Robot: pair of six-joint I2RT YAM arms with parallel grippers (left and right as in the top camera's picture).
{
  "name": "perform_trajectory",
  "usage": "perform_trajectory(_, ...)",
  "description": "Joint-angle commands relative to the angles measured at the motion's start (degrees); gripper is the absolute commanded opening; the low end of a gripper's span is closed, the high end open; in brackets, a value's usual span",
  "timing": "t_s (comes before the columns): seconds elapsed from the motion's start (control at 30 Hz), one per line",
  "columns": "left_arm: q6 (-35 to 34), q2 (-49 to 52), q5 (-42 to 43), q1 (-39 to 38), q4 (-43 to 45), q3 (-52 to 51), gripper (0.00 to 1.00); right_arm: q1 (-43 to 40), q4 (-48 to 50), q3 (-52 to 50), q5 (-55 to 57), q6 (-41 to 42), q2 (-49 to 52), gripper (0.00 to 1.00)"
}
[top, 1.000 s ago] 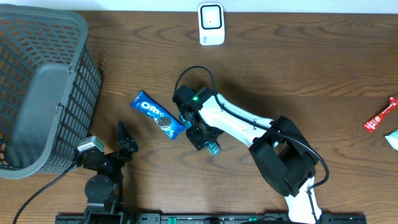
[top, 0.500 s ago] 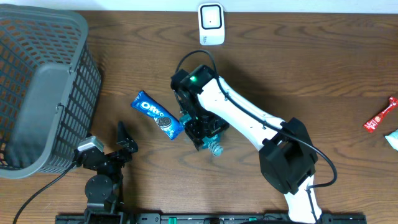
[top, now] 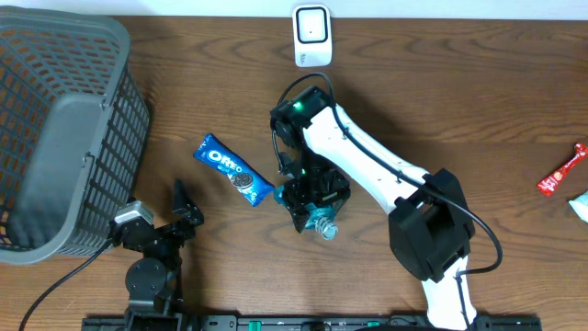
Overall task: Scan the item barcode
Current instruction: 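Grasp the Listerine bottle and lift it with the right gripper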
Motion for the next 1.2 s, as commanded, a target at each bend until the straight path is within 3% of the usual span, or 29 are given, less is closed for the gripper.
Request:
perform_trajectory(0.0,0.3,-0.3,0.1,0.3,-1.2,-1.6,0.98,-0.3,-0.3,1.1,-6.7,-2.4,-0.8,0.49)
perform_trajectory(0.13,0.3,-0.3,0.1,0.3,-1.2,-1.6,0.98,-0.9,-0.2,1.1,-14.7,-2.4,-0.8,0.43)
perform_trajectory(0.33,0.3,-0.3,0.1,0.3,-1.2,-1.6,0.98,-2.6,-0.2,1.1,-23.8,-2.4,-0.8,0.44)
perform_trajectory(0.47,0.3,-0.3,0.1,0.3,-1.2,-1.6,0.98,-4.8,1.0,1.1,-32.6,-2.4,-0.8,0.38)
perform_trajectory(0.97,0.3,-0.3,0.1,0.3,-1.2,-1.6,0.98,-9.5,11.8,1.1,-68.6,-2.2,-0.8,0.42)
perform_trajectory(1.17,0.3,-0.3,0.1,0.3,-1.2,-1.6,0.98,-10.4,12.4,1.1,-69.6,2.2,-0.8,0.42)
